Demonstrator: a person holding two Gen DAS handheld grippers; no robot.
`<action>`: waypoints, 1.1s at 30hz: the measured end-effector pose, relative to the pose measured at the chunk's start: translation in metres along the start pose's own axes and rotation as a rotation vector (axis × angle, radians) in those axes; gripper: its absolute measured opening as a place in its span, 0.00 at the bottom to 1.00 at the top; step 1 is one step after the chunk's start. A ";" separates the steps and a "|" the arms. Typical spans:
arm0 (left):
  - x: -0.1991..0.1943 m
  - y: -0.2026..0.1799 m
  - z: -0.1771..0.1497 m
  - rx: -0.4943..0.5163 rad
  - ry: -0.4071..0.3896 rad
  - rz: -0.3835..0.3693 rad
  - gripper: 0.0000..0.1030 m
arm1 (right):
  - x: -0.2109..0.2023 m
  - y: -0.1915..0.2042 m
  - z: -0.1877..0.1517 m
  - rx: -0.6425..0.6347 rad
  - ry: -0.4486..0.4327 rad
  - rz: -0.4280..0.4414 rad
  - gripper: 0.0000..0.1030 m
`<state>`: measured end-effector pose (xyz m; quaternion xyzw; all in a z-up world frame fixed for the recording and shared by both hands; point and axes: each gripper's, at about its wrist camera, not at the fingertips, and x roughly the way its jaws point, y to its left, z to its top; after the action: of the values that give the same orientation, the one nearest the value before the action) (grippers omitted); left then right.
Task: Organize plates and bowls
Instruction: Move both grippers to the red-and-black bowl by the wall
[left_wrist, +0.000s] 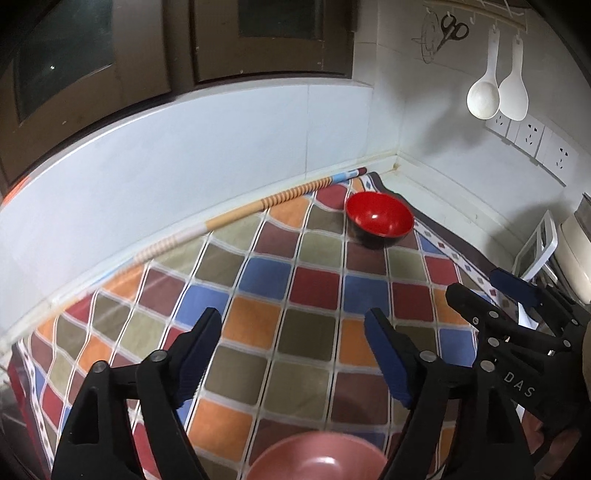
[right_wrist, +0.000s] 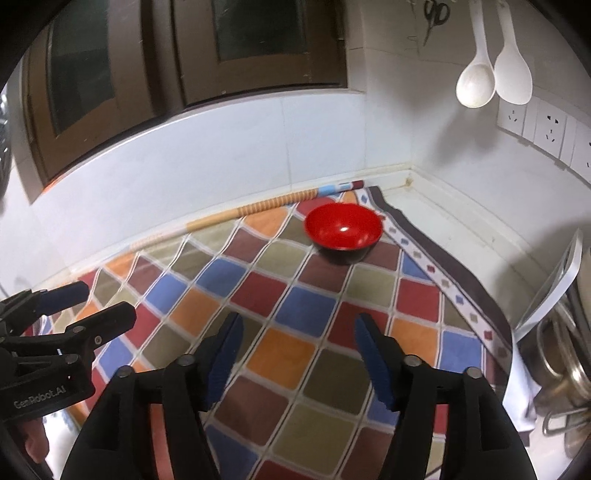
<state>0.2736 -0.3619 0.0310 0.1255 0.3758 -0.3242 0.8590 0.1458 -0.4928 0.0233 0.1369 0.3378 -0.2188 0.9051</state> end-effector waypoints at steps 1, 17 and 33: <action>0.004 -0.002 0.004 0.002 0.000 -0.005 0.83 | 0.002 -0.003 0.002 0.001 -0.003 -0.007 0.65; 0.074 -0.026 0.065 0.113 0.009 -0.036 0.84 | 0.044 -0.045 0.049 0.057 -0.054 -0.124 0.65; 0.166 -0.062 0.106 0.187 0.045 -0.082 0.82 | 0.118 -0.090 0.065 0.138 -0.017 -0.179 0.65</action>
<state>0.3773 -0.5345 -0.0153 0.1971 0.3680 -0.3898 0.8208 0.2171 -0.6325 -0.0173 0.1663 0.3252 -0.3229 0.8731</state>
